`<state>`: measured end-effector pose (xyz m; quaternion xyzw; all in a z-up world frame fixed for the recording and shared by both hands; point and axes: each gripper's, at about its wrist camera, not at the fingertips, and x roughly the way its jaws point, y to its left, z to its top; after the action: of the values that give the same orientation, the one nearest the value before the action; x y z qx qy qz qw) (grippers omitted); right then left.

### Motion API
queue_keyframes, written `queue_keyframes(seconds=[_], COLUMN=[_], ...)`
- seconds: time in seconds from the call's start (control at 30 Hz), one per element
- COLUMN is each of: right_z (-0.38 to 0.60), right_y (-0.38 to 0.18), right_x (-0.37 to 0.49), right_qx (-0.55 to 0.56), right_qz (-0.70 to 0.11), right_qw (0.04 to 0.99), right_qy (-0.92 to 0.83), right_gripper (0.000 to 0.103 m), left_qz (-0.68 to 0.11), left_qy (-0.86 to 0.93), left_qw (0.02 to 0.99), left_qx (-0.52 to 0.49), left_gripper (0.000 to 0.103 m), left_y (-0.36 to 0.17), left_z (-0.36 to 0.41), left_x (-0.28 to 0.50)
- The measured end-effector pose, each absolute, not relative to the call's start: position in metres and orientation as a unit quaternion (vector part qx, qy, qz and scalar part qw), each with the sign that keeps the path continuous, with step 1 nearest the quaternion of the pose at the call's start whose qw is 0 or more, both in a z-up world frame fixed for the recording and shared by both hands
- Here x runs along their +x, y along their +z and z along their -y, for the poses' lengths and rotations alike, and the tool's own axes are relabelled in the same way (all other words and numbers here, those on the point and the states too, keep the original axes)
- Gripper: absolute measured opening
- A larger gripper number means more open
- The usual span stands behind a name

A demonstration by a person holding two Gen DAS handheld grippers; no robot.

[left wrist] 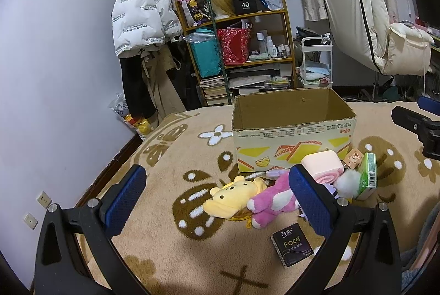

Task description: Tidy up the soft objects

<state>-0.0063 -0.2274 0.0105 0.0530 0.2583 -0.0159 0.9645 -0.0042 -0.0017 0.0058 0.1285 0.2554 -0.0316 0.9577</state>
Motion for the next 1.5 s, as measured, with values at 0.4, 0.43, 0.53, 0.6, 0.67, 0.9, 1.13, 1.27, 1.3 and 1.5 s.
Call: queue_keyframes(seconds=[0.4, 0.43, 0.53, 0.6, 0.67, 0.9, 1.13, 1.27, 1.3, 1.5], right_z=[0.2256, 0.2251, 0.2229, 0.2236, 0.2237, 0.2233, 0.2226, 0.2234, 0.2237, 0.2232], right_y=[0.0101, 0.0095, 0.0081, 0.0084, 0.0085, 0.0092, 0.0075, 0.0084, 0.0076, 0.0078], right_x=[-0.0056, -0.0057, -0.0068, -0.0061, -0.0060, -0.0061, -0.0069, -0.0061, -0.0067, -0.0073], right_qx=[0.054, 0.055, 0.055, 0.055, 0.055, 0.056, 0.056, 0.056, 0.056, 0.056], right_qz=[-0.262, -0.262, -0.262, -0.263, -0.263, -0.263, -0.263, -0.264, -0.264, -0.264], right_qw=[0.963, 0.963, 0.963, 0.963, 0.963, 0.963, 0.963, 0.963, 0.963, 0.963], right_qy=[-0.015, -0.015, -0.014, -0.014, -0.014, -0.015, -0.015, -0.014, -0.014, -0.014], right_gripper=[0.103, 0.103, 0.103, 0.103, 0.103, 0.103, 0.103, 0.103, 0.103, 0.103], left_qz=[-0.255, -0.255, -0.255, -0.255, -0.255, -0.255, -0.254, -0.255, -0.255, -0.255], left_qy=[-0.031, -0.031, -0.031, -0.031, -0.032, -0.032, -0.033, -0.032, -0.033, -0.033], left_qw=[0.958, 0.958, 0.958, 0.958, 0.958, 0.958, 0.958, 0.958, 0.958, 0.958], left_qx=[0.129, 0.128, 0.128, 0.128, 0.129, 0.129, 0.128, 0.128, 0.128, 0.128], left_gripper=[0.103, 0.103, 0.103, 0.103, 0.103, 0.103, 0.103, 0.103, 0.103, 0.103], left_y=[0.0064, 0.0063, 0.0064, 0.0063, 0.0062, 0.0063, 0.0064, 0.0064, 0.0064, 0.0064], left_z=[0.0020, 0.0020, 0.0020, 0.0020, 0.0019, 0.0016, 0.0016, 0.0013, 0.0011, 0.0010], left_x=[-0.0043, -0.0043, -0.0045, -0.0045, -0.0044, -0.0045, -0.0048, -0.0045, -0.0045, -0.0048])
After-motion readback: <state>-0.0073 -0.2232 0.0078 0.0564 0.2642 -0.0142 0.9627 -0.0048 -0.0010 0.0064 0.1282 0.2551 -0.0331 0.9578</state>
